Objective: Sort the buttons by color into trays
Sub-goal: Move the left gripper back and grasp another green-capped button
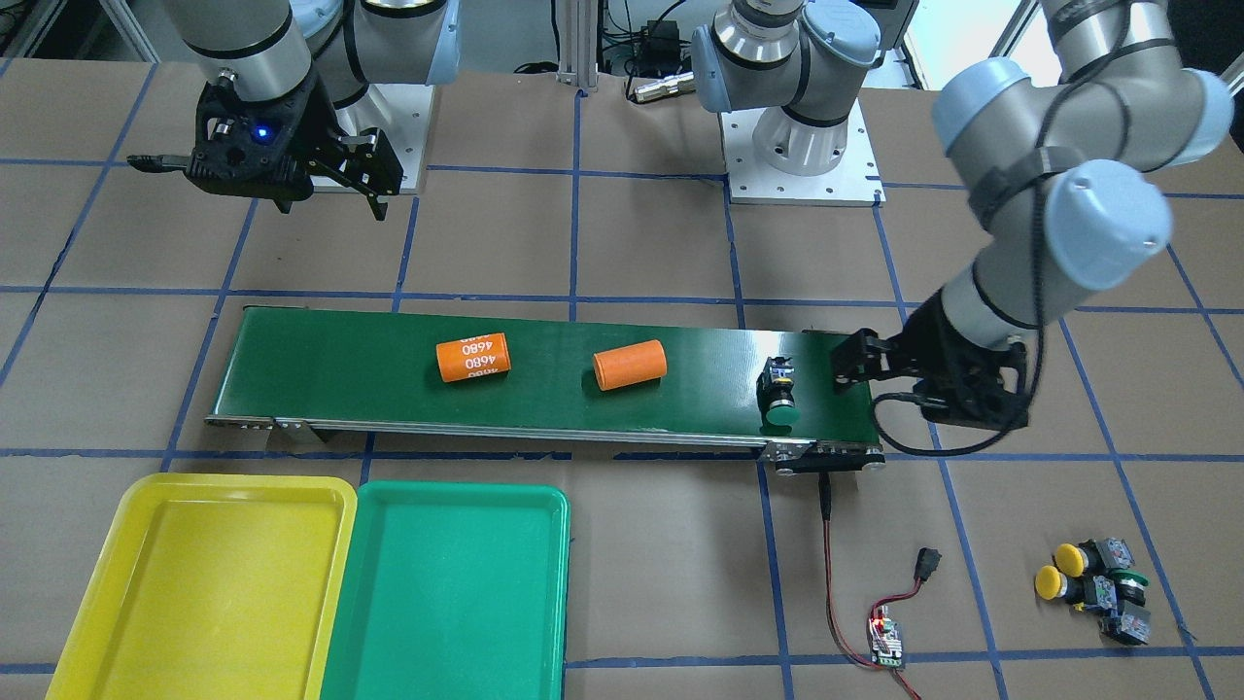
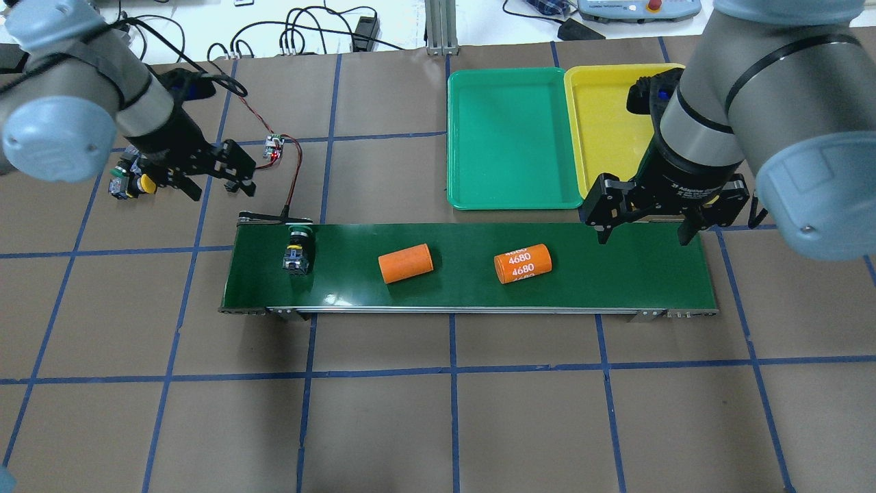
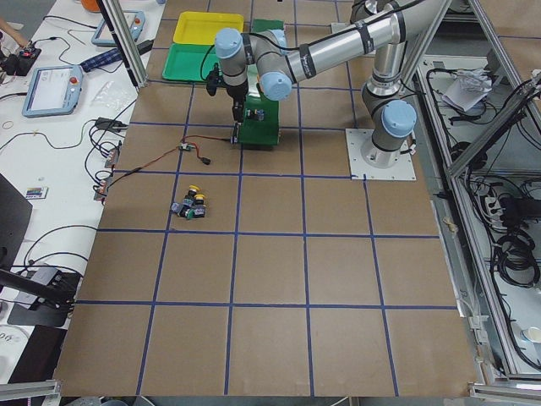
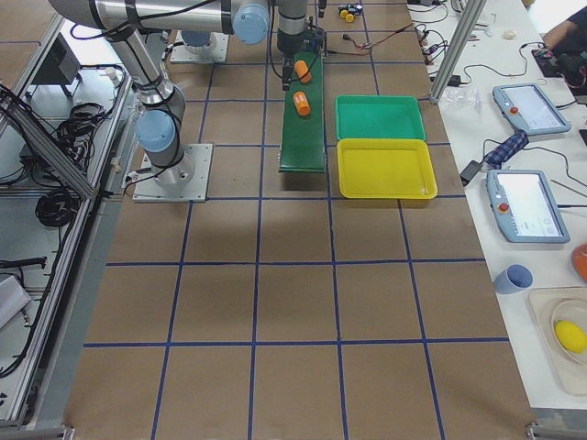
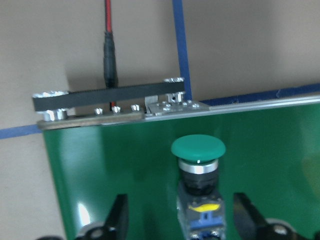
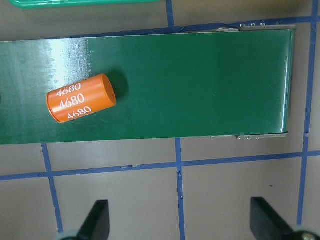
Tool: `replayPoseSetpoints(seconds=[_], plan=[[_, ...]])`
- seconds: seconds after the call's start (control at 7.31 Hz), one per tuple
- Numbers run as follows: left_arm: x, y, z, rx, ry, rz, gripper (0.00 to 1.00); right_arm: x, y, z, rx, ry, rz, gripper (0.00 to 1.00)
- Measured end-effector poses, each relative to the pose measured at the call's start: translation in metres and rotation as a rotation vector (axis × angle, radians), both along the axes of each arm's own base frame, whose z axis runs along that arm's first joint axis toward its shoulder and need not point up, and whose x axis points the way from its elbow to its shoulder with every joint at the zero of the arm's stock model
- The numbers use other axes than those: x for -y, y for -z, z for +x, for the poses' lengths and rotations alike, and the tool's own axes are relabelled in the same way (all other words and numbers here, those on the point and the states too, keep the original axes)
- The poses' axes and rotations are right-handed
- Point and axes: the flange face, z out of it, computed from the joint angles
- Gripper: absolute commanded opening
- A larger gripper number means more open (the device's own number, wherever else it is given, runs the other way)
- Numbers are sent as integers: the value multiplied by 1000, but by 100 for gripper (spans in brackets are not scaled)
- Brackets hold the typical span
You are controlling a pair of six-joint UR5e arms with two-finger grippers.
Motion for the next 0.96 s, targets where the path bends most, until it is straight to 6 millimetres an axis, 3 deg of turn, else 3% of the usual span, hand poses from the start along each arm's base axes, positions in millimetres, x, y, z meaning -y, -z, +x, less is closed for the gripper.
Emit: replayPoseSetpoints(seconds=[0.14,0.41,0.55,0.68,0.96], plan=[[33,-11,41,-4,-2,1,100,0,0,0,0,0,0,100],[103,30,144,-3,8,-29,100,-3,2,0,0,-1,3,100],[135,54,184,17,55,-55,100,-4,4,0,-1,-1,7,100],[161,73,211,44,102,-71,100,-5,6,0,-3,-1,12,100],[201,98,241,80,158,-101,100,-6,7,0,-1,1,13,100]])
